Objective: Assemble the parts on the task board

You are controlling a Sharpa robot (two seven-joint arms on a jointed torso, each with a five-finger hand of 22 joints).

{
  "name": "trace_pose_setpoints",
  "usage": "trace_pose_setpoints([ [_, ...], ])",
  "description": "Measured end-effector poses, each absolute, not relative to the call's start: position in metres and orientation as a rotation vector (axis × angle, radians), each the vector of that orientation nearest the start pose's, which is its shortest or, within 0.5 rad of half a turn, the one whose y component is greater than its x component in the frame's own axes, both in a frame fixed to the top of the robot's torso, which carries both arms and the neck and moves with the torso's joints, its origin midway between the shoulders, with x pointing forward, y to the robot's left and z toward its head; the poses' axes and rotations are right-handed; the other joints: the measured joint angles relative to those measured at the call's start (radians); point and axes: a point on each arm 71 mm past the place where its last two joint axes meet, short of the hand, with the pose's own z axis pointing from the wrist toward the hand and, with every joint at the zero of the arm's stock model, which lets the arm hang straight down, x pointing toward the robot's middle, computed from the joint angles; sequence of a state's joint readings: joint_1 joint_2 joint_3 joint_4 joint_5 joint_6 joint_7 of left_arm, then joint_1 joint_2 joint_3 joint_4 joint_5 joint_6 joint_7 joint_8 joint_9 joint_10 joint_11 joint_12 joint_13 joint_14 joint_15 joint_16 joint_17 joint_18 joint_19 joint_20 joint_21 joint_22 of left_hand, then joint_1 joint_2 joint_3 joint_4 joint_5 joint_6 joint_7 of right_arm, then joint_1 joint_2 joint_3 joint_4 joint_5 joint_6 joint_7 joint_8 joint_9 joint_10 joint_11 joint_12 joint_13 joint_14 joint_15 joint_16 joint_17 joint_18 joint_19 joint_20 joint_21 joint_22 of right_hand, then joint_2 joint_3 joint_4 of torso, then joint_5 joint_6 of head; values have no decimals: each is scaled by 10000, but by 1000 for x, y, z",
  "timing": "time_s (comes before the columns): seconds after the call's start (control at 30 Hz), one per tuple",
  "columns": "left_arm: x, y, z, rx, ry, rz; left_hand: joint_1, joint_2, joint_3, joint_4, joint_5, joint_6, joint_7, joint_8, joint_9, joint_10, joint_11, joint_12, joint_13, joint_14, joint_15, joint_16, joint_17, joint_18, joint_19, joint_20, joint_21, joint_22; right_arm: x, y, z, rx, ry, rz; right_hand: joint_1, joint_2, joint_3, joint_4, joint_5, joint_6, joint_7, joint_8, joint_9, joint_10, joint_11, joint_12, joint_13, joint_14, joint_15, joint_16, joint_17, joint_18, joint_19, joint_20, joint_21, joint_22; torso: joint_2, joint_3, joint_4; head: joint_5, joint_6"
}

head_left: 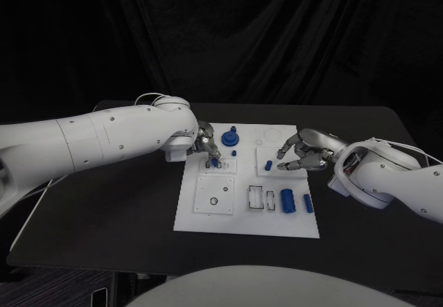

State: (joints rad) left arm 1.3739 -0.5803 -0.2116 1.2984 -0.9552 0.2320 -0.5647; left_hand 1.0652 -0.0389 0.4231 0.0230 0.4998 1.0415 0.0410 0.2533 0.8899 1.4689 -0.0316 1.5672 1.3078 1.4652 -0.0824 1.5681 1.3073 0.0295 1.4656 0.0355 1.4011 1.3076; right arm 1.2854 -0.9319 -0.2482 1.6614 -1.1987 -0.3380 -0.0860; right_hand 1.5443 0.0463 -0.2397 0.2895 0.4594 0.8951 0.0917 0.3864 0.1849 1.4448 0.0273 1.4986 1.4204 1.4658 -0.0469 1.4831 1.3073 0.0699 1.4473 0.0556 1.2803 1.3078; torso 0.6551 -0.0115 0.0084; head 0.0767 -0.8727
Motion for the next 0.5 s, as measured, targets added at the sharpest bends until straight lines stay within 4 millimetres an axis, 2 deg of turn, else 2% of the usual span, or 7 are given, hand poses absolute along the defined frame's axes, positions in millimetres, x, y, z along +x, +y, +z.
trace_pose_setpoints([
  [0.07,514,159,-213,-971,24085,-3212,-55,24,134,-134,0,0,1,1,17,-20,-20,0,0,0,0,0,0,0,0,0,-51,4,443,-210,-213,-40,18498,7592,0,0,0,0,0,0,0,0,0,0,0,0,0,0,0,0,0,0,0,0,0,0,-1,0,0,0,0],
  [0.5,495,185,-206,-2795,22175,-4163,-211,-51,191,-80,-43,0,-42,155,235,-35,-34,0,0,0,1,0,0,0,0,-71,-271,4,441,-212,-214,13,18529,7575,0,0,0,0,47,0,0,0,-12,0,0,-1,-1,0,1,-39,0,0,0,0,-42,-2,5,-1,9,68,0],
])
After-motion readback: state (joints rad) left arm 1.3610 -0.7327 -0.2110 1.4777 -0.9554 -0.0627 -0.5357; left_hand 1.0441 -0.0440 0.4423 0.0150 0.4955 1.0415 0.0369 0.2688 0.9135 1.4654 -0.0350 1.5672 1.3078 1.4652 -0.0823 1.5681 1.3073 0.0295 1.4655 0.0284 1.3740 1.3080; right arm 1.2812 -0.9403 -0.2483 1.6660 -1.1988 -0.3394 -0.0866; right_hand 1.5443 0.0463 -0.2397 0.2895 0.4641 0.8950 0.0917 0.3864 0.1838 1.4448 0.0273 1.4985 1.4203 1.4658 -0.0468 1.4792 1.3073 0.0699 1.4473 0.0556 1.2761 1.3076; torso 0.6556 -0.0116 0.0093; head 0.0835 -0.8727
